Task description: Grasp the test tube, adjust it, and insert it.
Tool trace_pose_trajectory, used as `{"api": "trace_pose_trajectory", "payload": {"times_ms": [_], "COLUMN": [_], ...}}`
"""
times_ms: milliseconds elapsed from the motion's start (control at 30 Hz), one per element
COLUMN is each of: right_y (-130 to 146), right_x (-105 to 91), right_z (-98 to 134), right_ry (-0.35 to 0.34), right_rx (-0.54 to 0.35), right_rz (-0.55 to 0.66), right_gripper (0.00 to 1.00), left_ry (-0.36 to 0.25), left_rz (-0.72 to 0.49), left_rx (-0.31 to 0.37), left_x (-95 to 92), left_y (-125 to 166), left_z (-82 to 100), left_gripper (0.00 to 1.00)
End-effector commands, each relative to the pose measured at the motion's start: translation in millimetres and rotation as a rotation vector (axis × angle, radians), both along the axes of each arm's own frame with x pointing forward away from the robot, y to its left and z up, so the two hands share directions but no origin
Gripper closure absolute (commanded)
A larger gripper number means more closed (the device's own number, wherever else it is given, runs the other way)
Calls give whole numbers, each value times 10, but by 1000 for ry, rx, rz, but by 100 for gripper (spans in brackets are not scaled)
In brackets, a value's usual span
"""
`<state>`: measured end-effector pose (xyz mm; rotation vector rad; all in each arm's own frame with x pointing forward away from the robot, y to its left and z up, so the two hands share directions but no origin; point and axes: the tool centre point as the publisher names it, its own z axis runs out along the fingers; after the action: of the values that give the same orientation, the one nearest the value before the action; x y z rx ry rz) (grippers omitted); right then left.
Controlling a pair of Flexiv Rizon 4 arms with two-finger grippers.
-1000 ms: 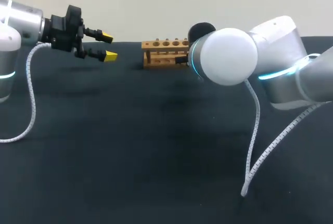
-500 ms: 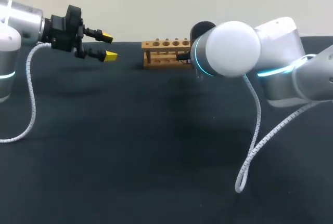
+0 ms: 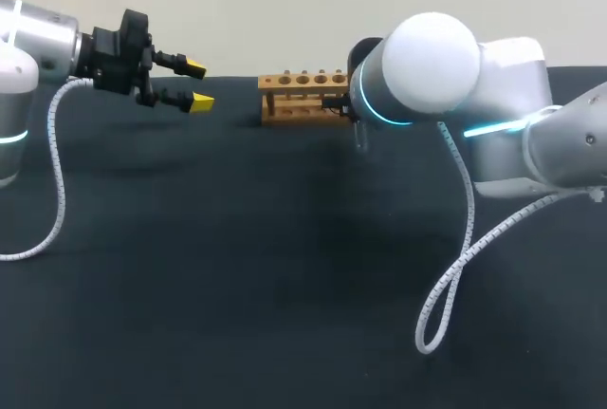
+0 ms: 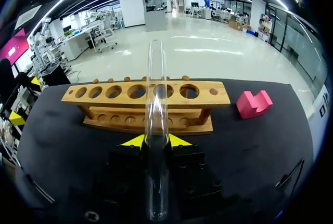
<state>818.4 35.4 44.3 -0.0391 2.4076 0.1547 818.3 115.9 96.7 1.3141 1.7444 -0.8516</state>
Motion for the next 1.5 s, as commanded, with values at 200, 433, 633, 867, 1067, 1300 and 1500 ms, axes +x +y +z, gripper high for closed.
{"api": "trace_pose_trajectory", "payload": {"times_ms": [200,433,633,867,1067,1300,1500], "right_y": [38,51,59,61,52,46,52], "right_x": [50,62,54,34,22,-30,-125], "right_z": [-64,-111,-157,-203,-213,-153,-43], "right_ry": [71,99,123,141,146,132,99], "right_rx": [0,2,4,7,10,20,36], "right_rz": [13,20,27,28,23,11,-12], "right_gripper": [100,100,100,100,100,100,100], "left_ry": [-5,-5,-5,-5,-5,-5,-5], "left_rz": [2,2,2,2,2,2,2], "left_rx": [-2,-2,-2,-2,-2,-2,-2], "left_x": [-10,-10,-10,-10,-10,-10,-10], "left_y": [3,3,3,3,3,3,3], "left_z": [-10,-10,-10,-10,-10,-10,-10], "left_gripper": [0,0,0,0,0,0,0]}}
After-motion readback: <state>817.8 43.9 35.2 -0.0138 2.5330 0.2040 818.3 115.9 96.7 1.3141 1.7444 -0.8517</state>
